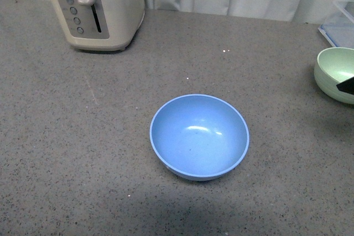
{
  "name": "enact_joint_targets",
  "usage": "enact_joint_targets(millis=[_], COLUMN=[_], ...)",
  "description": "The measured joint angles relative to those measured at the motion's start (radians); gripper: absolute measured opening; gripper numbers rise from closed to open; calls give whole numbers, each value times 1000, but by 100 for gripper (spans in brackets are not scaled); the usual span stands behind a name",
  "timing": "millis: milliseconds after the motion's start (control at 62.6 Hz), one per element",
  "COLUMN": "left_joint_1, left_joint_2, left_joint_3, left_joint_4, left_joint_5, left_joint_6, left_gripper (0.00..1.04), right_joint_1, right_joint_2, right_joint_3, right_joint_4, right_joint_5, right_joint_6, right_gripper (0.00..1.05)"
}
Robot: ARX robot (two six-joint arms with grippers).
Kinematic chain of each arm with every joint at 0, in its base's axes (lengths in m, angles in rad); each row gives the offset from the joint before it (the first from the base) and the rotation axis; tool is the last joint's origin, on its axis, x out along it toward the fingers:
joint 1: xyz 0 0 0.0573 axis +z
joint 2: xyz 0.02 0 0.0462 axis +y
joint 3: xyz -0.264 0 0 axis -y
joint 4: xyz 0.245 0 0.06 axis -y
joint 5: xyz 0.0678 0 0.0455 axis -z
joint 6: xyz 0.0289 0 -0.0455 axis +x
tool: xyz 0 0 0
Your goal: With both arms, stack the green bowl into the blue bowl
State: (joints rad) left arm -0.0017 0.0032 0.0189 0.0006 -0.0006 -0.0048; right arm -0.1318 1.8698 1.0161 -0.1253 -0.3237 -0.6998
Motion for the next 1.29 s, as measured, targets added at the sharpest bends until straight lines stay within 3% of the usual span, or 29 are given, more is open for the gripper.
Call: enact_joint_targets(millis=[495,591,1150,1294], left_joint_1=[0,0,0,0], left_joint_2=[0,0,0,0], left_joint_3=[0,0,0,0], left_joint_4=[0,0,0,0], left_joint_5=[0,0,0,0], left_joint_6=[0,0,0,0], left_gripper=[98,98,98,98], right_joint_1=[24,30,46,61], right_joint_2=[240,251,252,205], right_joint_3=[250,264,262,237], right_joint_4=[-122,-143,-151,-150], right_joint_5=[39,40,59,49], right_joint_6=[-120,-132,-200,-217], right_gripper=[95,86,2,2])
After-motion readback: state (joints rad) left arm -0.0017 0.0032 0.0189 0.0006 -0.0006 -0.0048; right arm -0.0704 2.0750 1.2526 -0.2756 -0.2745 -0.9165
